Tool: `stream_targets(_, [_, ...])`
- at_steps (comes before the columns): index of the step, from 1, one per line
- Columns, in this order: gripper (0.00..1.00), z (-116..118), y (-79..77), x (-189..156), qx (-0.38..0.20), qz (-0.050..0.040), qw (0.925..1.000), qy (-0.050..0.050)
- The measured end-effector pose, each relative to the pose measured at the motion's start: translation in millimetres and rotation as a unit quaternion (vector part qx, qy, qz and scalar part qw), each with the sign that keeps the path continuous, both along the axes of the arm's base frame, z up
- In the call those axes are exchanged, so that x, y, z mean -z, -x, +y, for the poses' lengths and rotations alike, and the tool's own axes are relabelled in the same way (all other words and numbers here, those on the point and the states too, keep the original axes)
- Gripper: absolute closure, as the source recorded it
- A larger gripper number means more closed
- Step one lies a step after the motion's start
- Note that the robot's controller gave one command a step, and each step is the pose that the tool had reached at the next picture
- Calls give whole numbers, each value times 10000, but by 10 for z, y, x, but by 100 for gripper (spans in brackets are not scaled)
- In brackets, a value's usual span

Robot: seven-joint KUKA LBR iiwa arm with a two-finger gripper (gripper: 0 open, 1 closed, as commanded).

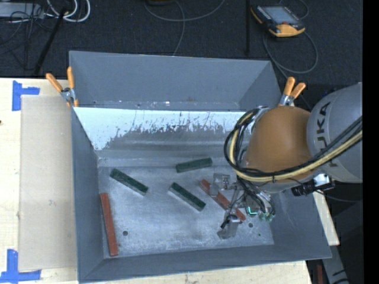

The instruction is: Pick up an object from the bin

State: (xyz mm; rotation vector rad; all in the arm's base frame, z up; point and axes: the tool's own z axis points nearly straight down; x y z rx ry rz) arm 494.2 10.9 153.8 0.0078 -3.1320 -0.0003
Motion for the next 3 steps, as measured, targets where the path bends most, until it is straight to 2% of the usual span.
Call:
stream_targets(1, [0,353,-645,861,1229,-34,9924,5])
stream_targets(2, [0,489,-495,534,1624,-47,9867,4])
stream_targets(3, [0,571,-355,548,2744,-27,9616,20])
